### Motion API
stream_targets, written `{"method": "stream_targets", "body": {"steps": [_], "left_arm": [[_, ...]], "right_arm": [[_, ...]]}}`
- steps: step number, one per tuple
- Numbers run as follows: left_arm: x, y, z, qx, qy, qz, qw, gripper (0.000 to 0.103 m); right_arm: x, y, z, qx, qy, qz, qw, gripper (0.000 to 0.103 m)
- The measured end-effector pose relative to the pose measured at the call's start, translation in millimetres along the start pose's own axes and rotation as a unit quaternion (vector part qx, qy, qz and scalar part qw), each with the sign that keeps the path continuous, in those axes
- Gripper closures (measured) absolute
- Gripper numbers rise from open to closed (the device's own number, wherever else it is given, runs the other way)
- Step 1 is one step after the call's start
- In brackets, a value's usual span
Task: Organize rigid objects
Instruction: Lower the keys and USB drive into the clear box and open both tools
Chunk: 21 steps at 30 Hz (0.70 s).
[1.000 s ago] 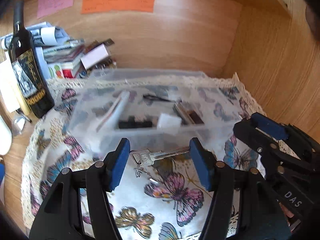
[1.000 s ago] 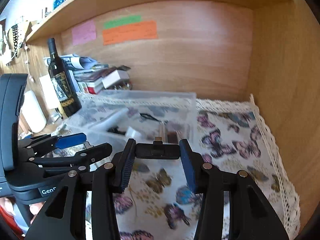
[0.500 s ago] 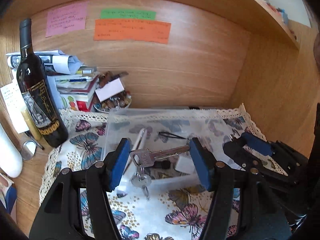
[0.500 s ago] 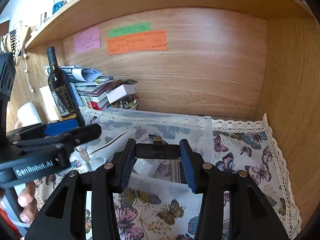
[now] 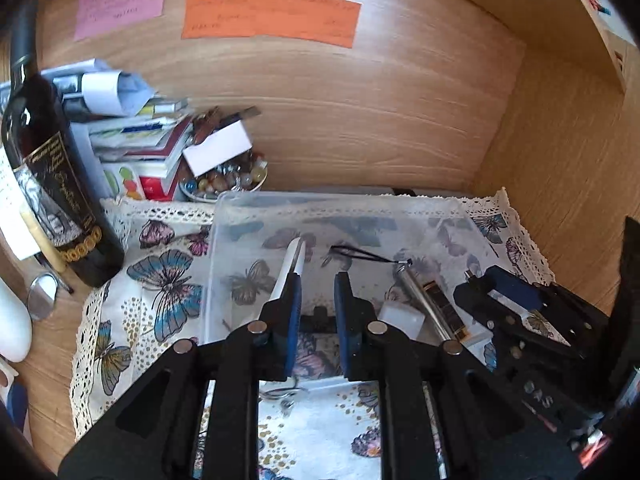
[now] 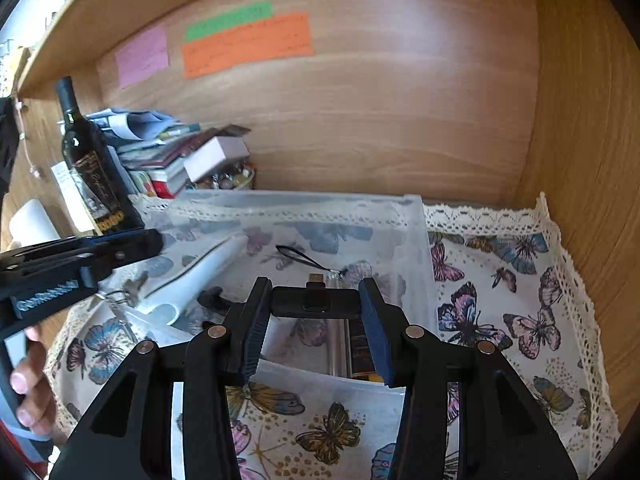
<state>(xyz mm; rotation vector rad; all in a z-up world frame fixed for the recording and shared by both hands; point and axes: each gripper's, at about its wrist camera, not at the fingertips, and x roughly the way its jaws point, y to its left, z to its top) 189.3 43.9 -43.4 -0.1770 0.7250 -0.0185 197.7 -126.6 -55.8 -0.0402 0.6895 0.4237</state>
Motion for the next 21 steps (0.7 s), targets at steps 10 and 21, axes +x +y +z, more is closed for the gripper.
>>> {"method": "stream_targets", "body": {"steps": [10, 21], "left_arm": [[-23, 20, -31, 0.023, 0.000, 0.048, 0.9986, 0.048], [-1, 19, -73, 0.005, 0.056, 0.023, 0.9981, 0.050]], "right_arm": [[14, 2, -5, -0.002, 0.025, 0.004, 1.000, 0.061], [1, 7, -7, -0.008, 0.013, 0.005, 1.000, 0.052]]}}
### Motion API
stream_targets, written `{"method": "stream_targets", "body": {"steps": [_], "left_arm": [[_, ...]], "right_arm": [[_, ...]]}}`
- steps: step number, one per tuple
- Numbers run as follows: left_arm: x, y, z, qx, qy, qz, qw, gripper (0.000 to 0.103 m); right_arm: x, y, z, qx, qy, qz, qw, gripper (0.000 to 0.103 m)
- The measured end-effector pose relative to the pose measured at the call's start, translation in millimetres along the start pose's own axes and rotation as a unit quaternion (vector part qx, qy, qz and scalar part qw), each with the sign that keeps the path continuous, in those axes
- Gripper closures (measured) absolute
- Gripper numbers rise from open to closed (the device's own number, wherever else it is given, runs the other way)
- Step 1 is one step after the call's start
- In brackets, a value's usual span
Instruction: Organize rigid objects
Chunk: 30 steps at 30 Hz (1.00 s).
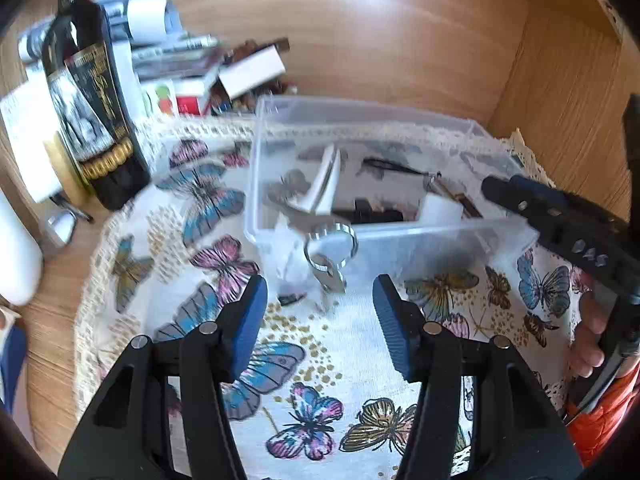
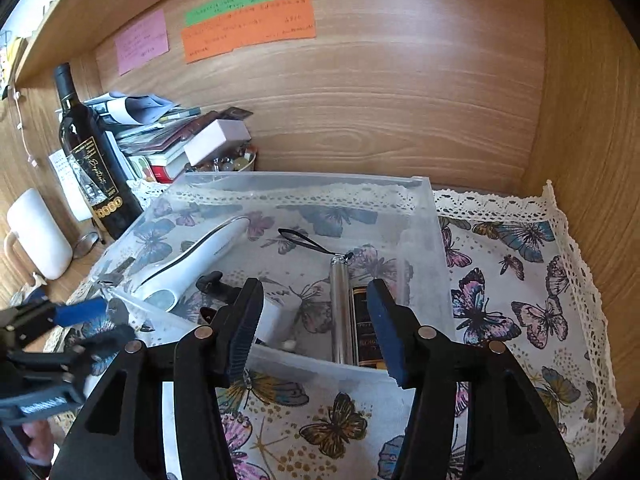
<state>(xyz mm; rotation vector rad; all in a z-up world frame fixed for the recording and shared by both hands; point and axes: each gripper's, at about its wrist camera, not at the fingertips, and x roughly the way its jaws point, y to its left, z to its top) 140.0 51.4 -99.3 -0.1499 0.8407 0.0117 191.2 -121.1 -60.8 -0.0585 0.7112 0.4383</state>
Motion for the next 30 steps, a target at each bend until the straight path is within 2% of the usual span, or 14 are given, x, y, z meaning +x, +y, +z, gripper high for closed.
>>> {"method": "stream_targets", "body": {"steps": [2, 4, 6, 10, 23, 27, 30], "left_arm": [[8, 1, -1, -0.007, 0.013, -0.006, 0.9999, 0.060], [15, 1, -2, -0.014, 0.024, -0.016, 0.9995, 0.078], [19, 1, -3, -0.017, 0.024, -0.014, 0.9994, 0.087], [17, 3, -4, -0.027, 0.009, -0.008, 0.9996, 0.097], [-32, -6, 11, 0.005, -0.051, 0.009, 0.9986, 0.097], [-32, -14, 24, 0.019, -0.064, 0.010, 0.9977, 0.097], [-24, -15, 34, 0.020, -0.060, 0.010, 0.9980, 0.097]], "right_arm": [[-2, 1, -1, -0.002, -0.001, 0.000, 1.000, 0.052], [-4, 1, -3, -0.004, -0.001, -0.001, 1.000, 0.052], [-5, 2, -4, -0.006, -0.001, 0.000, 1.000, 0.052], [-7, 3, -7, -0.010, -0.001, 0.001, 1.000, 0.052], [-20, 5, -10, -0.010, -0.016, 0.006, 1.000, 0.052], [-25, 6, -10, -0.011, -0.020, 0.010, 1.000, 0.052], [-30, 10, -11, -0.015, -0.024, 0.011, 1.000, 0.052]]}}
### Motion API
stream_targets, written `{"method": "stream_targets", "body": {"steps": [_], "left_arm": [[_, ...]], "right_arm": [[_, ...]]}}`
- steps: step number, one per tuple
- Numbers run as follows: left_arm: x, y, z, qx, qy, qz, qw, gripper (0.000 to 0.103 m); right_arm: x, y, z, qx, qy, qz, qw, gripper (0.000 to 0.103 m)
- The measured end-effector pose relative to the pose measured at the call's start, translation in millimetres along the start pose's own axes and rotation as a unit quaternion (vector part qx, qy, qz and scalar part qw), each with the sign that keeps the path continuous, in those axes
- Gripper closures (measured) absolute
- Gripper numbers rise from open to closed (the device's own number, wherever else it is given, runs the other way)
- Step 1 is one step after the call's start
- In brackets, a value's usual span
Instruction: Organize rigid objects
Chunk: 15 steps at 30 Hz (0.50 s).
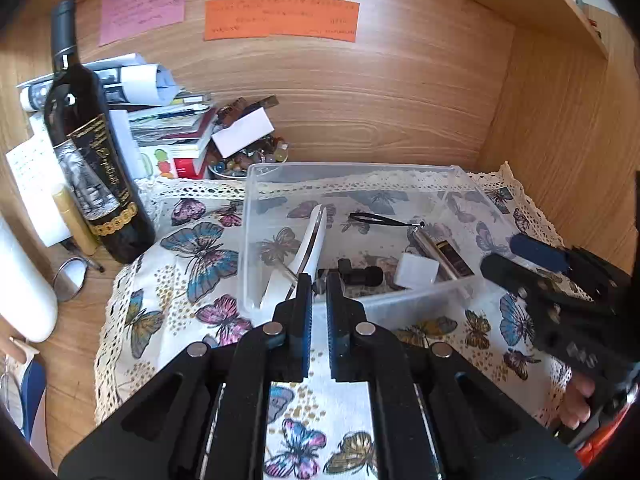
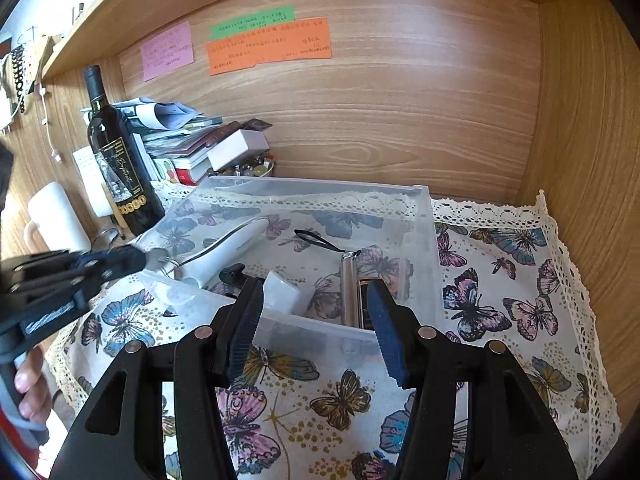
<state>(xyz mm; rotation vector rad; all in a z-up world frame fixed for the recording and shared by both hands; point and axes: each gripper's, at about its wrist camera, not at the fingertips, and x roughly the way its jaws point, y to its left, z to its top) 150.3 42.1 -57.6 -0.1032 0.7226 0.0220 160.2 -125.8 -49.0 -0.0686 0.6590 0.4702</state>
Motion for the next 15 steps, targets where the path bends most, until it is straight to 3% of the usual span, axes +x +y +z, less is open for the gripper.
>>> {"method": "stream_targets", "body": {"steps": [4, 11, 15], "left_arm": [[-1, -3, 1, 0.000, 0.000, -0.005, 1.0000, 0.097], [-33, -15, 0, 0.020, -0.039, -0.010, 0.9990, 0.094], [-56, -23, -1, 0.028, -0.072, -0.017, 0.9969, 0.078]], "right_arm": [[-8, 4, -2, -0.010, -0.005, -0.002, 1.000, 0.052], [-27, 8, 0, -0.007, -0.026, -0.004, 1.000, 0.052], [-52, 11, 3, -0.009, -0.056, -0.008, 0.998, 0.047]]}}
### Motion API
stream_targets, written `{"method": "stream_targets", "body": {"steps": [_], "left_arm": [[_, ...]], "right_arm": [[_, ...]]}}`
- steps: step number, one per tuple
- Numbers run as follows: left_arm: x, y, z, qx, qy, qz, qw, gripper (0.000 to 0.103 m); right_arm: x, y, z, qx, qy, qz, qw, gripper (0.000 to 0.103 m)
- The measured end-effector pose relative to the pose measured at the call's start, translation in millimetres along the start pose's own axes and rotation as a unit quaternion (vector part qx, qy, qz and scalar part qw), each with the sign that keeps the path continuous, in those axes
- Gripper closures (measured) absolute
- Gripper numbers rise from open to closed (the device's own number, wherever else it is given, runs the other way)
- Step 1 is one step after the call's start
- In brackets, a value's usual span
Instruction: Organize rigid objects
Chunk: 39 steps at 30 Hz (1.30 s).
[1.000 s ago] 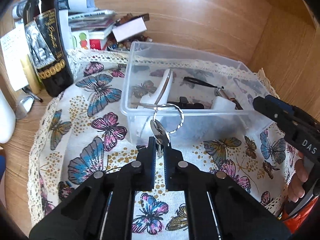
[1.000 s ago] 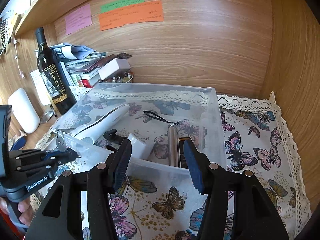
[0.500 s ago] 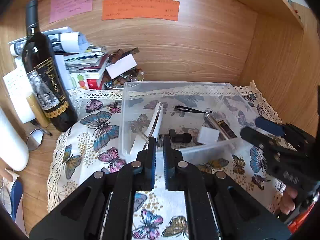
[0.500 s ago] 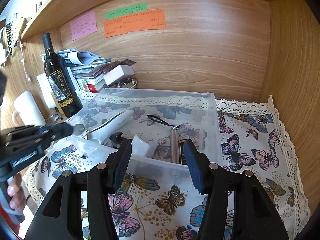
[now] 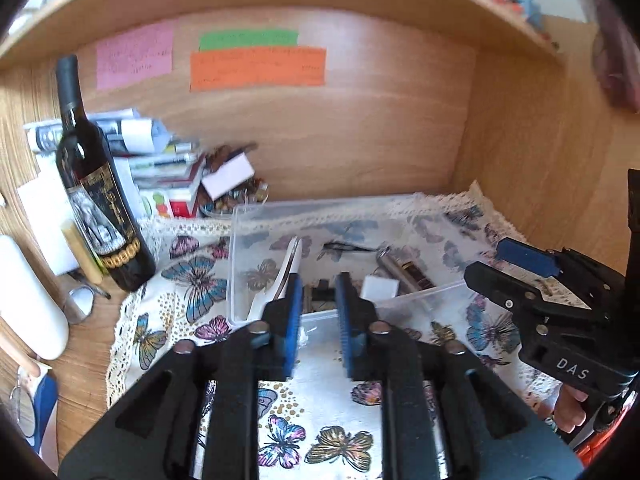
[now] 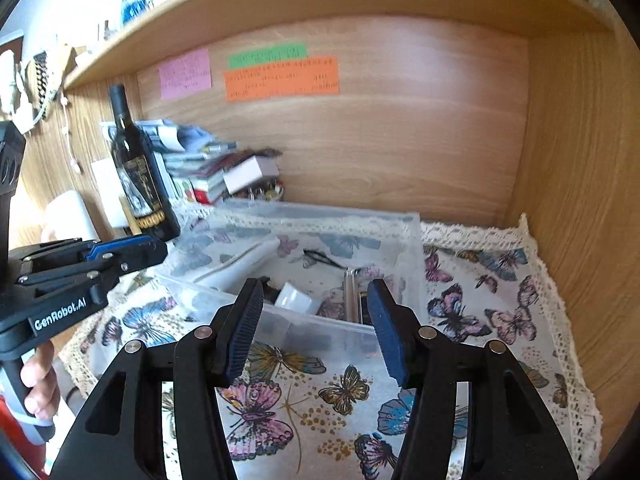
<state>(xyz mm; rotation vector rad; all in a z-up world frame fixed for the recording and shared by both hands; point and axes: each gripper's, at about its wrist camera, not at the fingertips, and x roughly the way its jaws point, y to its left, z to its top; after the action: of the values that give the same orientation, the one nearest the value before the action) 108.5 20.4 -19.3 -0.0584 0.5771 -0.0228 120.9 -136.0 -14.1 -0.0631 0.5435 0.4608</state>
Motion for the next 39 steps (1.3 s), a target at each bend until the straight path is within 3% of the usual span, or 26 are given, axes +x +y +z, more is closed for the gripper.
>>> {"method": "stream_targets", "body": {"steps": [3, 8, 13, 15, 21, 39], "left_arm": [[-19, -4, 1, 0.005, -0.031, -0.002, 0.9995, 0.061], [-48, -10, 1, 0.012, -0.073, -0.004, 0.9973, 0.042], [-76, -15, -3, 0.015, -0.117, 0.001, 0.9931, 0.015], [-86, -17, -6, 0.017, -0.131, 0.003, 0.9912, 0.009], [-107, -20, -13, 0.018, -0.159, 0.015, 0.9869, 0.003], [-120, -21, -22, 0.019, -0.168, 0.020, 0.9855, 0.002]], "right_arm": [[-23, 4, 4, -0.006, -0.031, -0.009, 0.999, 0.038], [-57, 13, 7, -0.014, -0.079, -0.022, 0.997, 0.021], [-78, 21, 6, -0.017, -0.106, -0.034, 0.994, 0.010], [-84, 23, 4, -0.016, -0.115, -0.038, 0.992, 0.005], [-100, 30, 1, -0.017, -0.134, -0.042, 0.990, 0.000], [-111, 34, -4, -0.012, -0.139, -0.044, 0.989, 0.000]]}}
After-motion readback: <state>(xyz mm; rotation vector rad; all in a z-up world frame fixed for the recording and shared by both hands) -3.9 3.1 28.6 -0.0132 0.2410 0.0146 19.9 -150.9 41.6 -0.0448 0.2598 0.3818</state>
